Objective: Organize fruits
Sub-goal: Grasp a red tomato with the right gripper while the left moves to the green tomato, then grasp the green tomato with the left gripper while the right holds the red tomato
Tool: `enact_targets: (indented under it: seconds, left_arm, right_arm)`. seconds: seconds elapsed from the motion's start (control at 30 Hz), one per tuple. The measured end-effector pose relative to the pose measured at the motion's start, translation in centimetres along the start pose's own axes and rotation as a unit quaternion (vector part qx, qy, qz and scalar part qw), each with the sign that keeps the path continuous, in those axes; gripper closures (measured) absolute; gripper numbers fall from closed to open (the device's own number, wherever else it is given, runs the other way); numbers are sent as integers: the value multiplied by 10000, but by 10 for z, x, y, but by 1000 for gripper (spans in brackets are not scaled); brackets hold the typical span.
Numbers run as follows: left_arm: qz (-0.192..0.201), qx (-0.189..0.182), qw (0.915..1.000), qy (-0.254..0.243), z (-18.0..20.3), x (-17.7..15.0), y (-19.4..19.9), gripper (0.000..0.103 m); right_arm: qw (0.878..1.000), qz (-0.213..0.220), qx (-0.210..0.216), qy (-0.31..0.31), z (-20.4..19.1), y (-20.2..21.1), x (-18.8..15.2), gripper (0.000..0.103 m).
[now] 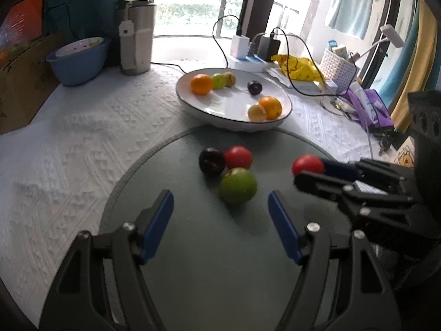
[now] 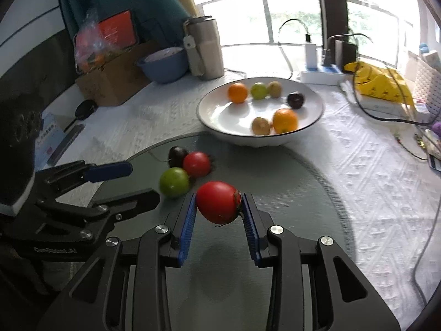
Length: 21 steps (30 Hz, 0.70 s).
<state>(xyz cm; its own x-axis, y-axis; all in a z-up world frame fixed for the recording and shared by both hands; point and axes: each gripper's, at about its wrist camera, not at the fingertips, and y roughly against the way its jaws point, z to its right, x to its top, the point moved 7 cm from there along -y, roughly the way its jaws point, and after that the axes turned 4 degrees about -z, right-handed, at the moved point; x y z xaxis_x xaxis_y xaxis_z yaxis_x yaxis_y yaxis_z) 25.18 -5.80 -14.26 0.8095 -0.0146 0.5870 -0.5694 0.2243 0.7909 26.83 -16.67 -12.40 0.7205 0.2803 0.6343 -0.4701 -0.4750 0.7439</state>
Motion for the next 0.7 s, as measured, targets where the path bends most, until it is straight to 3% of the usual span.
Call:
enact_targets:
  seconds: [0.2, 0.3, 0.4, 0.53, 0.7]
  left_arm:
    - [-169, 18, 9998, -73, 10, 3, -16, 31]
    - [-259, 7, 9996, -115, 15, 4, -23, 51]
    - [-293, 53, 9995, -134, 17, 4, -28, 64]
    - [-293, 19, 9994, -164, 19, 5, -28, 70]
    - [-292, -145, 9993, -157, 20, 4, -23, 70]
  right_arm:
    - [9997, 124, -6, -198, 21, 6, 3, 67]
    - [9996, 135, 24, -240, 26, 7, 3, 67]
    - [9995, 148, 52, -270, 28, 5, 2, 67]
    - [9995, 153, 63, -268, 29, 5, 3, 67]
    - [9995, 159, -9, -287, 29, 6, 3, 67]
